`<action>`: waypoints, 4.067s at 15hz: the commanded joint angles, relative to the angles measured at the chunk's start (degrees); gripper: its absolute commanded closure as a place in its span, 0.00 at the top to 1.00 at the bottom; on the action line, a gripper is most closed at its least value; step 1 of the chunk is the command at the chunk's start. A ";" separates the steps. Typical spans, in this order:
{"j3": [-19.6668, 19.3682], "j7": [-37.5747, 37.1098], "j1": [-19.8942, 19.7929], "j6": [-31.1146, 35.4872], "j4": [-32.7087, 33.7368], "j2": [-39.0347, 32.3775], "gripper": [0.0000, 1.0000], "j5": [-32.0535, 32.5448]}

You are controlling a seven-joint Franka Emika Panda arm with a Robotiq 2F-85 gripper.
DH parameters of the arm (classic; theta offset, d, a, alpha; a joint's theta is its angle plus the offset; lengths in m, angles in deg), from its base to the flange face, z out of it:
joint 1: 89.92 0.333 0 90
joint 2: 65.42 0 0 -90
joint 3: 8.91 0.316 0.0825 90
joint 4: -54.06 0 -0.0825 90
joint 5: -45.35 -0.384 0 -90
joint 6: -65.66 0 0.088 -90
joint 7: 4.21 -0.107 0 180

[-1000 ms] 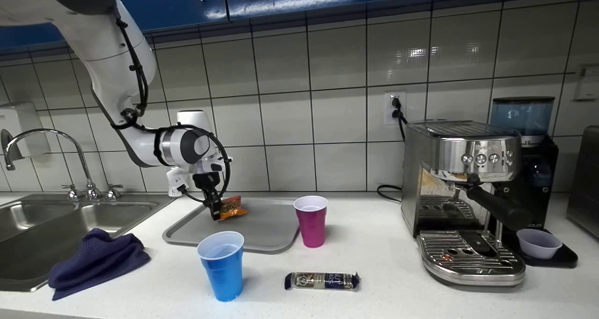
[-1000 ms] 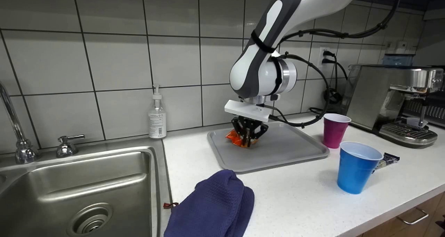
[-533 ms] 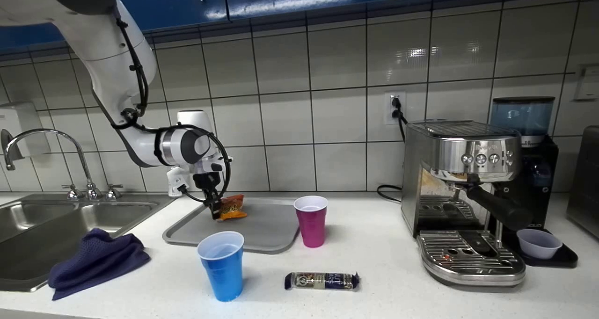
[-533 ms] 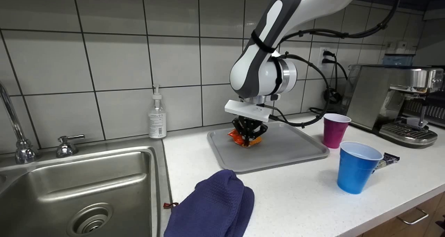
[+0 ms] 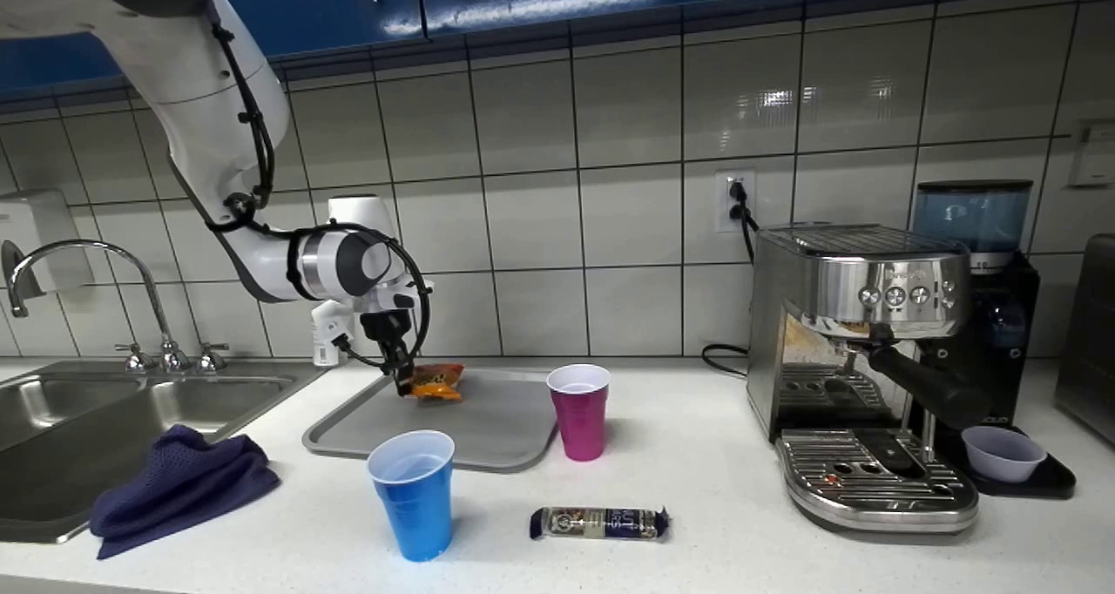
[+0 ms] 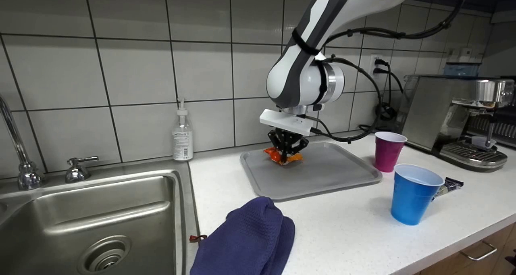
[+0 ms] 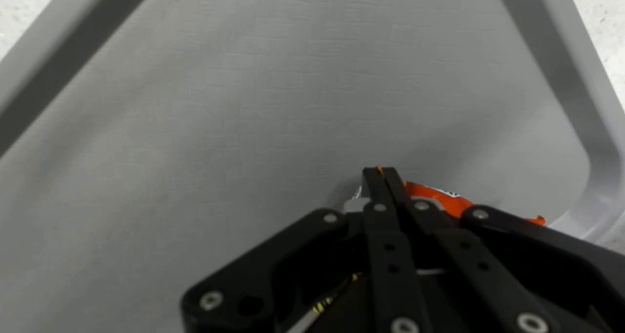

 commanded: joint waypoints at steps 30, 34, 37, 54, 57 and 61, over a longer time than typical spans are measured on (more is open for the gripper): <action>7.14 0.90 7.58 -0.01 -4.39 8.45 0.00 2.41; 7.57 0.91 8.35 -0.43 -4.51 7.84 0.00 2.83; 7.89 1.12 8.59 -0.63 -4.55 7.38 0.00 2.92; 8.22 3.46 10.58 -0.70 -4.56 5.36 0.00 4.81; 8.10 3.85 10.83 -0.68 -4.56 5.08 0.00 4.93; 7.88 4.14 11.40 -0.77 -4.40 4.83 0.05 5.36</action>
